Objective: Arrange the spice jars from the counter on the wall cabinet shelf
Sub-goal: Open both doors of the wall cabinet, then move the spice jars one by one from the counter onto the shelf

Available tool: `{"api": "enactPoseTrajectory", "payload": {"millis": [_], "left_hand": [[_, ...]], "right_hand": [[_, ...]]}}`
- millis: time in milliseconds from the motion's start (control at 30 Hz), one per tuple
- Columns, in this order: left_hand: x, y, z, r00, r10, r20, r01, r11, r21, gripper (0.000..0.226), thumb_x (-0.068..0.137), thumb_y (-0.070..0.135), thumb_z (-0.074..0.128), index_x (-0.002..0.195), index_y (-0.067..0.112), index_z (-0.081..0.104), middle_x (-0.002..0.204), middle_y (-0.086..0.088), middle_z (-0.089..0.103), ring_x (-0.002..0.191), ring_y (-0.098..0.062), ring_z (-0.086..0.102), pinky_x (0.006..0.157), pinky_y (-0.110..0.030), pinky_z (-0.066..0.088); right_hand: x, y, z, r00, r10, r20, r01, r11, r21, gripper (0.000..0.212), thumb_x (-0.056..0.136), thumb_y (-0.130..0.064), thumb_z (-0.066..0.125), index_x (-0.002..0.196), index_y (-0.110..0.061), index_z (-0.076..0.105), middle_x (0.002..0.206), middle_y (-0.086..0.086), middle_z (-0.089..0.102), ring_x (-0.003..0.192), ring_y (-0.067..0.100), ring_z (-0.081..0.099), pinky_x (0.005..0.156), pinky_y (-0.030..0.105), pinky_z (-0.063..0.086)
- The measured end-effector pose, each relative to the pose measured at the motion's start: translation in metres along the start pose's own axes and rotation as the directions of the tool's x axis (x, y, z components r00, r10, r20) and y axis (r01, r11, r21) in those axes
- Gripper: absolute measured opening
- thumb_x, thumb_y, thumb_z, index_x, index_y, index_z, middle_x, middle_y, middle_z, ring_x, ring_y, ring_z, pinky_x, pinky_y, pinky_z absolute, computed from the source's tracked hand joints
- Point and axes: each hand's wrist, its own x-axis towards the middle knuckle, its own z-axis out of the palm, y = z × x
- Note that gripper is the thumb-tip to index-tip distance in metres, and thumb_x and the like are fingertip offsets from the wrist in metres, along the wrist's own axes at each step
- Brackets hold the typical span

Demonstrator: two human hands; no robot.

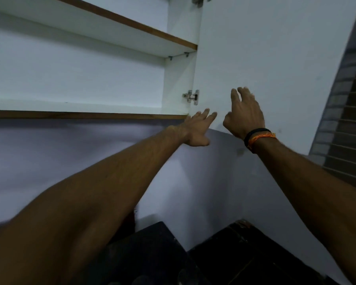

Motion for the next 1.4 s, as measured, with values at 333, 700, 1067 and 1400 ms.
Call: {"api": "enactPoseTrajectory", "payload": {"millis": [333,700,1067,1400], "left_hand": [[-0.102,-0.106,0.003,0.939,-0.342,-0.023,0.343,0.937,0.064,0.097,0.091,0.03,0.065,0.16,0.016,-0.002,0.168,-0.011,-0.007,0.154,-0.033,-0.004,0.123,-0.056,0.01],[-0.231,-0.168,0.002,0.76,-0.647,-0.055,0.647,0.746,0.159,0.097,0.092,0.028,0.064,0.16,0.017,-0.005,0.167,-0.015,-0.008,0.154,-0.036,-0.002,0.123,-0.054,0.008],[-0.335,-0.163,0.071,0.569,-0.82,0.056,0.812,0.571,0.122,0.097,0.09,0.028,0.065,0.16,0.016,-0.001,0.167,-0.014,-0.005,0.154,-0.035,0.003,0.123,-0.052,0.013],[-0.427,-0.153,0.154,0.423,-0.871,0.25,0.894,0.446,0.042,0.097,0.089,0.031,0.068,0.161,0.018,0.003,0.168,-0.011,0.005,0.154,-0.034,0.009,0.12,-0.053,0.017]], "right_hand": [[0.002,-0.118,0.058,0.975,-0.209,0.072,0.181,0.942,0.284,0.069,0.085,-0.007,0.055,0.15,-0.005,0.034,0.157,0.02,0.031,0.135,0.042,0.043,0.104,0.05,0.044],[-0.02,-0.228,0.105,0.897,-0.425,0.123,0.303,0.793,0.529,0.071,0.089,-0.014,0.057,0.154,-0.004,0.029,0.16,0.016,0.028,0.138,0.037,0.042,0.107,0.046,0.042],[-0.109,-0.286,0.161,0.746,-0.614,0.258,0.322,0.672,0.668,0.074,0.089,-0.016,0.059,0.155,-0.007,0.027,0.162,0.014,0.023,0.139,0.036,0.04,0.11,0.043,0.04],[-0.226,-0.33,0.206,0.566,-0.701,0.434,0.25,0.647,0.72,0.071,0.087,-0.015,0.057,0.153,-0.007,0.032,0.157,0.014,0.029,0.138,0.035,0.039,0.111,0.041,0.039]]}}
